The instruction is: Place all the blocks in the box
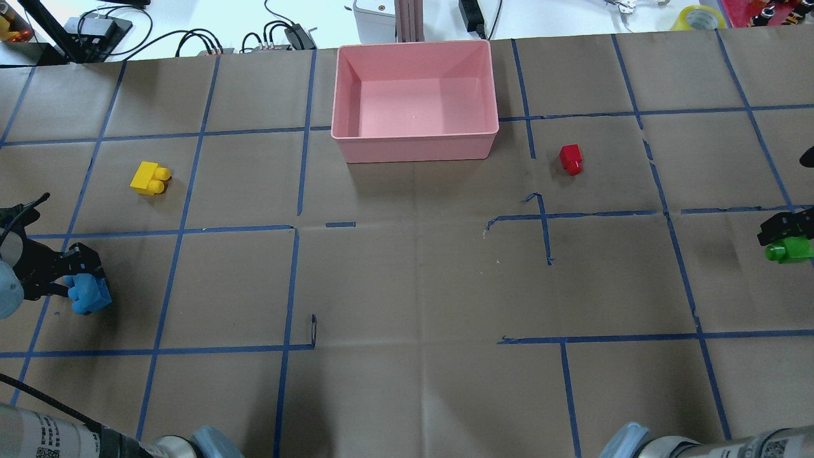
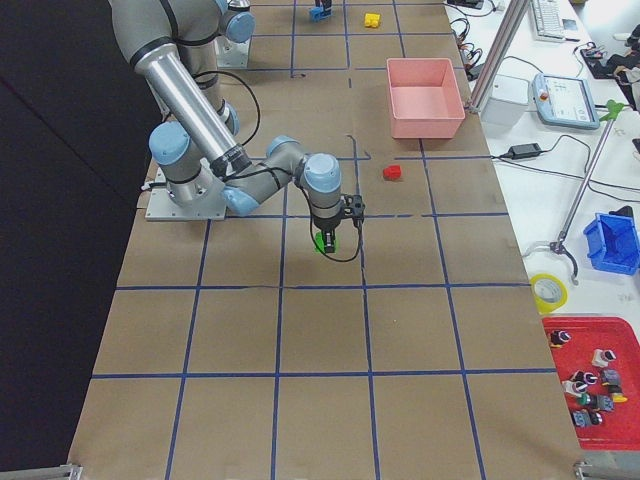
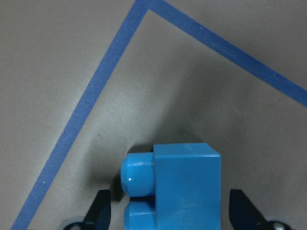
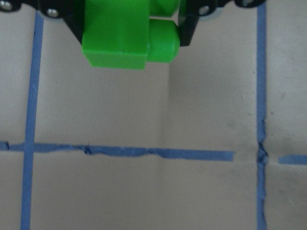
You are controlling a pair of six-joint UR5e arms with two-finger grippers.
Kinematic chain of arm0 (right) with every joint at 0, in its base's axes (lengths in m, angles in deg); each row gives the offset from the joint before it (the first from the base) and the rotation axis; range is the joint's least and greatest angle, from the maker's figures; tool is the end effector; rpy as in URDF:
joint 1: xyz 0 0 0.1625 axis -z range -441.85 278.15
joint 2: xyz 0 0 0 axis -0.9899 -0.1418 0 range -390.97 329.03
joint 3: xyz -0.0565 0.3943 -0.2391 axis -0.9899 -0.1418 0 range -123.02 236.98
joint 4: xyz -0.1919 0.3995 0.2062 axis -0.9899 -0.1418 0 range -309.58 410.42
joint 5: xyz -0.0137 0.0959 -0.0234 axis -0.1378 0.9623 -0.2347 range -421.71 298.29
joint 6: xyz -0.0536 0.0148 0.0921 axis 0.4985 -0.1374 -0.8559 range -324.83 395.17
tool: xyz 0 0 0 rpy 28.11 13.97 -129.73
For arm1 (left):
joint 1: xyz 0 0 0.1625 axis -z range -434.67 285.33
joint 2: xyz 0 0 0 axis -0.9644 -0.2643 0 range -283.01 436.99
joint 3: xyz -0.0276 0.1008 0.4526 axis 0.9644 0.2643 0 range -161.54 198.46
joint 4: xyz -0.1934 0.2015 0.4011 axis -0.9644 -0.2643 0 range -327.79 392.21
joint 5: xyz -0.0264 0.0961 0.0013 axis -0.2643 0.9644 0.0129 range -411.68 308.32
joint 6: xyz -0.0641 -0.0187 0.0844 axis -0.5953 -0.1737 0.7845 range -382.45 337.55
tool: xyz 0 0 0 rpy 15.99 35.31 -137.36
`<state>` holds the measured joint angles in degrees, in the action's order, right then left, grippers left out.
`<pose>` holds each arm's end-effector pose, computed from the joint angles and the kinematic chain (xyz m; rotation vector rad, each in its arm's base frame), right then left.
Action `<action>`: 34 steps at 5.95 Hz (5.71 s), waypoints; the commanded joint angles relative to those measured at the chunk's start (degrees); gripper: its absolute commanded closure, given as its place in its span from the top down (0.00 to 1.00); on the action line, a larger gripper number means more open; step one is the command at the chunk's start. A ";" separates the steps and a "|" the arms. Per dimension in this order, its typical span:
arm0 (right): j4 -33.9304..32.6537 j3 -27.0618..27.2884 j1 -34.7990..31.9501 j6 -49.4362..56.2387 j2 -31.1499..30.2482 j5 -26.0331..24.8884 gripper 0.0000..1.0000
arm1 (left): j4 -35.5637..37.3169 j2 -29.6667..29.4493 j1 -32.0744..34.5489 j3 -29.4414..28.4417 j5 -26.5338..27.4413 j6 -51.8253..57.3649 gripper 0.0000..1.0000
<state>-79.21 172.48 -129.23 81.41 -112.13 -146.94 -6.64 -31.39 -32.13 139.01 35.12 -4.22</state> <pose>-0.2805 -0.5149 0.2587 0.1048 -3.1286 0.1944 0.3178 -0.4808 0.1452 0.7840 -3.0138 0.0978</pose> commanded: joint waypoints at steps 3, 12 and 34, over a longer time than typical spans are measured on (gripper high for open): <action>18.06 -20.89 -23.74 -26.46 0.20 3.49 0.07 | 0.09 0.01 0.17 -1.37 -2.06 0.40 0.21; 5.97 -53.72 -51.67 -52.31 33.79 19.84 1.00 | -45.43 0.71 26.21 -47.14 2.73 -0.04 0.10; 2.55 -26.24 -35.68 -32.00 17.89 -2.22 0.06 | -49.10 -19.63 59.86 -74.09 4.16 -19.65 1.00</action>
<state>-83.18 151.02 -164.71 49.84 -92.93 -149.49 -53.46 -55.00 28.32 62.85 39.16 -24.51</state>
